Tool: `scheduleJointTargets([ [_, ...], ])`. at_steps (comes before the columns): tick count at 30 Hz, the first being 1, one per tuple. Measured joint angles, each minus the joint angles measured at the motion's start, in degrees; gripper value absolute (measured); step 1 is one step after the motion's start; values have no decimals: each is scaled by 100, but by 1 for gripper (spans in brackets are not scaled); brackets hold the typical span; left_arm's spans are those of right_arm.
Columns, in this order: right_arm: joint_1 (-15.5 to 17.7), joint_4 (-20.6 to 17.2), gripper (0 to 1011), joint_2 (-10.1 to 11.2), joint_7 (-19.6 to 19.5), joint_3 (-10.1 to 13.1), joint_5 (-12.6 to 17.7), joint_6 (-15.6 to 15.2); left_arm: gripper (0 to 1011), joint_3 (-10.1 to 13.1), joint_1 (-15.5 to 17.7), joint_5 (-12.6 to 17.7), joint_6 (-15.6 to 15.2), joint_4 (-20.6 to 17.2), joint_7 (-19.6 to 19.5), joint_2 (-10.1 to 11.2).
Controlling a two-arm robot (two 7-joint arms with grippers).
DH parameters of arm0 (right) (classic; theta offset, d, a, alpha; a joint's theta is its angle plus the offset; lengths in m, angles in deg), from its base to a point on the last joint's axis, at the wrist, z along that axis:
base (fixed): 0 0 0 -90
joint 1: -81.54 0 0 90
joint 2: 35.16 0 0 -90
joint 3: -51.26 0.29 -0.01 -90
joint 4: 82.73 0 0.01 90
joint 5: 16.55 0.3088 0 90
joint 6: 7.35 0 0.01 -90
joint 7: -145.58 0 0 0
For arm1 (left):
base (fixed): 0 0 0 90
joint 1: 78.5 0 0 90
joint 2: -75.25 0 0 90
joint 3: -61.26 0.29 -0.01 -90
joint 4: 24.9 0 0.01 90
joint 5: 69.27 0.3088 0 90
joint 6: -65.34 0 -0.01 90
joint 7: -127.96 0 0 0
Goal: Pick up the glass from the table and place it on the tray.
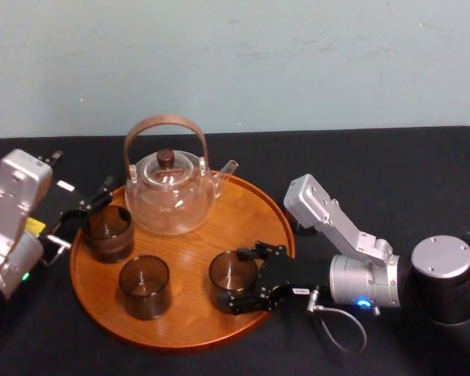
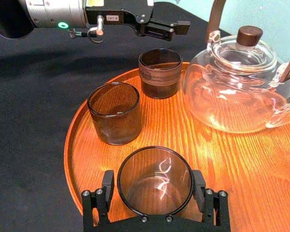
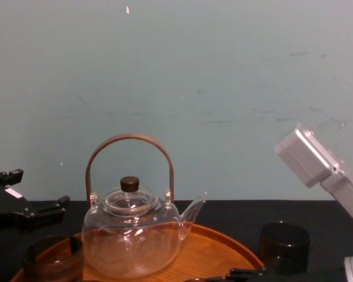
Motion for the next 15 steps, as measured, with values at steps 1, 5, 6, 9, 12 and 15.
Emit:
scheduleJointTargets([
  [1,0,0,1002,0,0,0,0,0,1001,0,0,0,0,0,0,0],
  [5,0,0,1002,0,0,0,2,0,1001,0,0,0,0,0,0,0],
  [6,0,0,1002,1,4,3,8,0,1001,0,0,0,0,0,0,0],
  [9,11,-18,1002,23,28,37,49,0,1001,0,0,0,0,0,0,0],
  [12,47,-85,1002,86,58,85,102,1,1001,0,0,0,0,0,0,0],
  [15,90,-184,1002,170,84,139,168,6,1001,0,0,0,0,0,0,0],
])
